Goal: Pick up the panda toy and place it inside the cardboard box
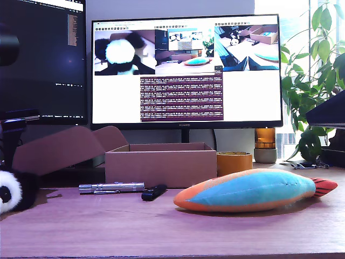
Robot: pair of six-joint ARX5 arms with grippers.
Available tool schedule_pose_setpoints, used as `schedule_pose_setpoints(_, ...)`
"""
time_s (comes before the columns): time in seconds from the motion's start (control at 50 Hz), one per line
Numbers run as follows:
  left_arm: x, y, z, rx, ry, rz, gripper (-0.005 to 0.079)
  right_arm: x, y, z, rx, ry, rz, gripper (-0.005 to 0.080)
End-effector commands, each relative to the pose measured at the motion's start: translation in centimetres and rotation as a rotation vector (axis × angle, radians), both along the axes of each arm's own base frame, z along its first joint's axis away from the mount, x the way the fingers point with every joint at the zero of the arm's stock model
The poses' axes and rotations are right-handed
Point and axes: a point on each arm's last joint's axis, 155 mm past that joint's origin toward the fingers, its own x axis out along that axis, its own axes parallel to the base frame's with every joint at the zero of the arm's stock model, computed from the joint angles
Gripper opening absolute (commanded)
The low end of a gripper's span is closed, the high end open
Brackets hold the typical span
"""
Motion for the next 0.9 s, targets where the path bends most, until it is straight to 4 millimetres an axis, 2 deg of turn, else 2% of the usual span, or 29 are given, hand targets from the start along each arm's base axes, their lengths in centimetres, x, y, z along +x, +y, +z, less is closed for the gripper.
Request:
schedule_pose_setpoints(0.0,-0.4,0.8,-0.7,0.019,0.024,0.023,0.0589,-0.1,0.1,-0.2,-0.001,-0.001,0.006,-0.0013)
schedule_pose_setpoints(0.12,-0.4,1.4,-0.7,0.028,0.024,0.030,0.0569,-0.1,0.1,-0.2,-0.001,-0.001,0.006,-0.0013)
schedule_pose_setpoints(0.32,-0.2,1.9,-0.7,0.029,0.020,0.043,0.0317,-0.1,0.1,-0.2,-0.001,-0.001,0.006,-0.0013)
schedule_pose_setpoints(0.5,0.2,1.9,-0.7,0.038,0.010,0.011,0.0257,-0.1,0.1,-0.2,-0.001,-0.001,0.006,-0.0013)
schedule_pose_setpoints(0.72,0.3,1.7,-0.6,0.042,0.003,-0.026,0.0050,-0.1,0.1,-0.2,-0.001,-0.001,0.006,-0.0013)
schedule_pose_setpoints(0.88,-0.9,1.3,-0.8,0.038,0.050,-0.091,0.0019,-0.1,0.1,-0.2,-0.001,-0.001,0.006,-0.0013)
